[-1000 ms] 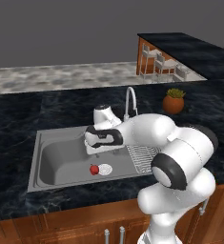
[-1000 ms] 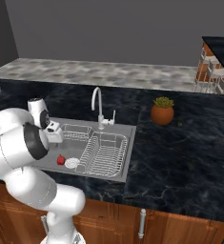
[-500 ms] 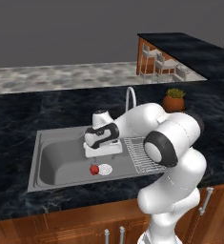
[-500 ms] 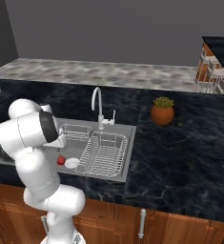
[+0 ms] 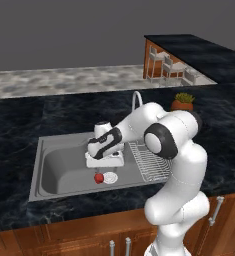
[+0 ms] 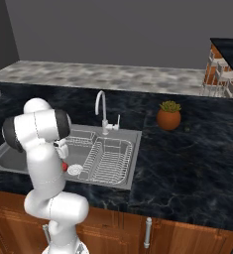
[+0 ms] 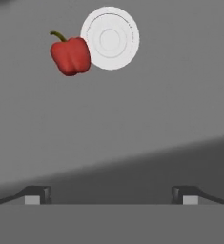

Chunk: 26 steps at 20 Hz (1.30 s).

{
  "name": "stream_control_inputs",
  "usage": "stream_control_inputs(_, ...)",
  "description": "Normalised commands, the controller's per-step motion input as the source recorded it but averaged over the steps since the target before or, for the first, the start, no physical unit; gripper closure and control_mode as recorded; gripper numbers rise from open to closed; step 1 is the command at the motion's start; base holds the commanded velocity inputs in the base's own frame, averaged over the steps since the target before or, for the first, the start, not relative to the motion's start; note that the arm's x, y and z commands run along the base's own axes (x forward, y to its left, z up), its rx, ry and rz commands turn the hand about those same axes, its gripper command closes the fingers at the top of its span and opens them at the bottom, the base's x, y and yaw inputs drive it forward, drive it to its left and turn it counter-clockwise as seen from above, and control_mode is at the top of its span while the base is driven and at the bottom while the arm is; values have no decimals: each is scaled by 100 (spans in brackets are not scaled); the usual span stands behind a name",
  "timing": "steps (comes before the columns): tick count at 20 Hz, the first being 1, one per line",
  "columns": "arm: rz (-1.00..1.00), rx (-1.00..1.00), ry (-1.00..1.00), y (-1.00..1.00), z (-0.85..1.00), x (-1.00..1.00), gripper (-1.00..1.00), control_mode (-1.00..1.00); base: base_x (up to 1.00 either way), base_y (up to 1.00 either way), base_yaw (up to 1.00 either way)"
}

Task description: Turn on the sink faucet. Then move the bell pepper from the counter to the sink. Turn off the sink. Move the vegetable from the sink to the pot next to the stove. Finally move the pot to the front center burner.

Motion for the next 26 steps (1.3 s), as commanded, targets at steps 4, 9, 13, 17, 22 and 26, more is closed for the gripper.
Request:
stream_control_inputs(4, -16, -3, -3, 1, -33, 5, -100, -100, 0, 0, 0)
stream_control_inputs(9, -12, -2, -6, 0, -22, 5, -100, -100, 0, 0, 0)
stream_control_inputs(13, -2, -1, -6, 1, -16, 10, -100, -100, 0, 0, 0)
stream_control_inputs(17, 0, -1, -5, 0, -20, 11, -100, -100, 0, 0, 0)
stream_control_inputs(22, 0, 0, -2, 0, -19, 13, -100, -100, 0, 0, 0)
stream_control_inputs(26, 1, 0, 0, 0, -12, 13, -100, -100, 0, 0, 0)
